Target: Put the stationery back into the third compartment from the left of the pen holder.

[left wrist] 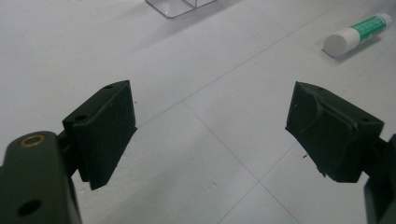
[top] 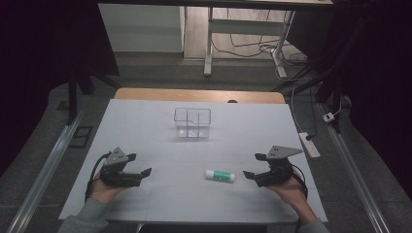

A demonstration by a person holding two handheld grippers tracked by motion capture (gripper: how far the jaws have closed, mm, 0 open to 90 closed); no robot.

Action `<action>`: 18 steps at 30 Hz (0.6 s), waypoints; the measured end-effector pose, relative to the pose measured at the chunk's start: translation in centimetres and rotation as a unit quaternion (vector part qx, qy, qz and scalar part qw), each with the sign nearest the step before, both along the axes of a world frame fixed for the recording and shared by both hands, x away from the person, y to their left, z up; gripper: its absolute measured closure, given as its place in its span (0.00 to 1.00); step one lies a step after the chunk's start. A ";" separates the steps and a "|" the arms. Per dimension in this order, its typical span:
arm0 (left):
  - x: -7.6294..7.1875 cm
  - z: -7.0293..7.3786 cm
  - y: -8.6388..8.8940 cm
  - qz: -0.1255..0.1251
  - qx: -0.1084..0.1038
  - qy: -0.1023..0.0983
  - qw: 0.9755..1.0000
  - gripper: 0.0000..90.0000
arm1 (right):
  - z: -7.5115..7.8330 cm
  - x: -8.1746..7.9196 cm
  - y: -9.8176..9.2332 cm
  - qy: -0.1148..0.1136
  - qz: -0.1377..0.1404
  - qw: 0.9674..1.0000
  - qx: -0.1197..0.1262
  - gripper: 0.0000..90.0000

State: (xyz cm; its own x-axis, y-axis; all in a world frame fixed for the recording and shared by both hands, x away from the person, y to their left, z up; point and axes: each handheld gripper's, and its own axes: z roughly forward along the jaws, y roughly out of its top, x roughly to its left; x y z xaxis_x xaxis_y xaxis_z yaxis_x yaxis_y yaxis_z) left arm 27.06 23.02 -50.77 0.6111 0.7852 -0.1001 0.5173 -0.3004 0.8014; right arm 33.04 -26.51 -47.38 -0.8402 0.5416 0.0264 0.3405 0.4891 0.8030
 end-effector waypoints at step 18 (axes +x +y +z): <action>0.0 0.6 -0.6 -0.007 0.012 -0.006 1.000 0.18 | 2.6 1.6 5.3 0.023 0.073 0.996 -0.040 0.19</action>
